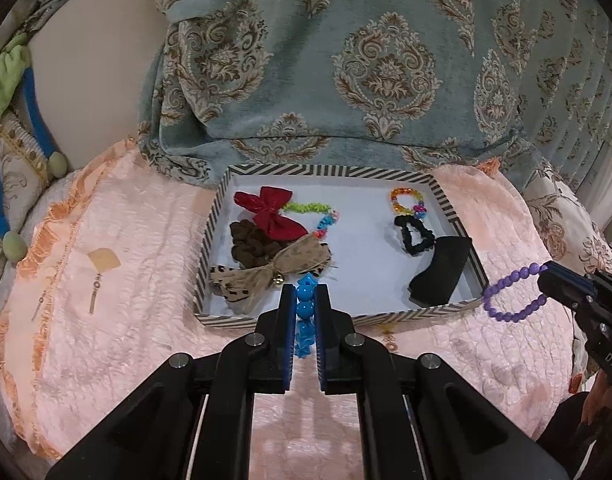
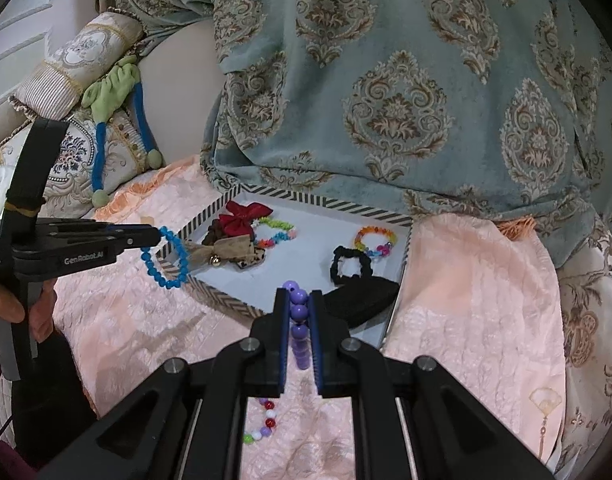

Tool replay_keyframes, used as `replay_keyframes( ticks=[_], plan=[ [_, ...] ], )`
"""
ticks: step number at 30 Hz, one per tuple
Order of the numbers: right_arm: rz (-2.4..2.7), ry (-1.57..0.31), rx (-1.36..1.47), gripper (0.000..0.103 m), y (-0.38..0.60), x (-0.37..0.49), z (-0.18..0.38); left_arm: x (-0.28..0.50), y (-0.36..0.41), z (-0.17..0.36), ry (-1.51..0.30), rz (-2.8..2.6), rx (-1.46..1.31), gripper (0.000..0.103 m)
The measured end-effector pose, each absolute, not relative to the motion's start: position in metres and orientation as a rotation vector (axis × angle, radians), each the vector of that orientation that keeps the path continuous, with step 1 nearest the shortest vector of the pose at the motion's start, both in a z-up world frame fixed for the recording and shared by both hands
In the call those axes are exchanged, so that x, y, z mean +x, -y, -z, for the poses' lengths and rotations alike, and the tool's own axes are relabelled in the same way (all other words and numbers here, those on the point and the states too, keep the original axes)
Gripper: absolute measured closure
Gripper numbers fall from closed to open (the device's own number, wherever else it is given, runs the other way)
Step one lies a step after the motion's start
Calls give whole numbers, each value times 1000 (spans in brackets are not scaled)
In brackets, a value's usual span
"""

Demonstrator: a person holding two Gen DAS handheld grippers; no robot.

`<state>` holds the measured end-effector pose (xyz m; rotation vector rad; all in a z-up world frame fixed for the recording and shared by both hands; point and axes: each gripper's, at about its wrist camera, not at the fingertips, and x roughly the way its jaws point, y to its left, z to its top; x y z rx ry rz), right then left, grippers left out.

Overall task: Organize jewelry
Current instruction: 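Carry blue bracelet into box with left tool while right tool carries purple bracelet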

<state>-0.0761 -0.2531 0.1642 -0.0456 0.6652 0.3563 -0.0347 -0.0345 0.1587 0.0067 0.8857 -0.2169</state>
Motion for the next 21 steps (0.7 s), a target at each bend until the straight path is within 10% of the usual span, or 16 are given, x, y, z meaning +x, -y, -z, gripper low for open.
replay_keyframes(
  ticks=[21],
  plan=[
    [-324, -661, -56, 94, 265, -50, -172, -6, 16, -168, -888, 189, -24, 103]
  ],
)
